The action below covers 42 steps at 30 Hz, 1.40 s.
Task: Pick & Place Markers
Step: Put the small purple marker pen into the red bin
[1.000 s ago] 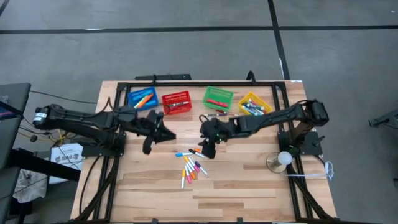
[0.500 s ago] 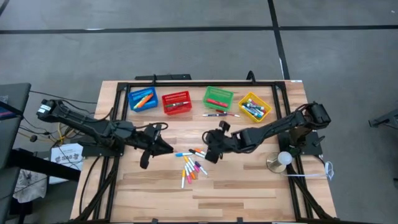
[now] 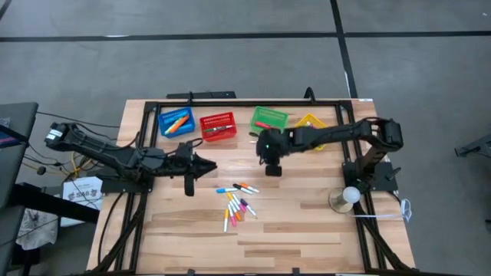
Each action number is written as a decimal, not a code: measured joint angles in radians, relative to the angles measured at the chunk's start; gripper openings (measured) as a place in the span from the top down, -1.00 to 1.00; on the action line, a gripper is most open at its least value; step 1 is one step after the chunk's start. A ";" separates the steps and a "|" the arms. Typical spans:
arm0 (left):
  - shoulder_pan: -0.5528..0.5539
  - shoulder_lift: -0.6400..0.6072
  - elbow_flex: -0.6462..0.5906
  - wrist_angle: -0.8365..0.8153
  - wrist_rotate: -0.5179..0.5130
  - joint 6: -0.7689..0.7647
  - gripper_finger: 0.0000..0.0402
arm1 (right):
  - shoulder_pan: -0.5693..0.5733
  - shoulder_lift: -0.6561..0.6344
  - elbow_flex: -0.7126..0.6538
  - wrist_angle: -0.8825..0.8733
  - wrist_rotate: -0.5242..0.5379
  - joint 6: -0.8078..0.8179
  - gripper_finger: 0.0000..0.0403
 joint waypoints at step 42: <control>0.113 -0.035 -0.063 -0.001 -0.016 -0.078 0.78 | -0.192 0.328 0.146 0.071 -0.026 -0.358 0.34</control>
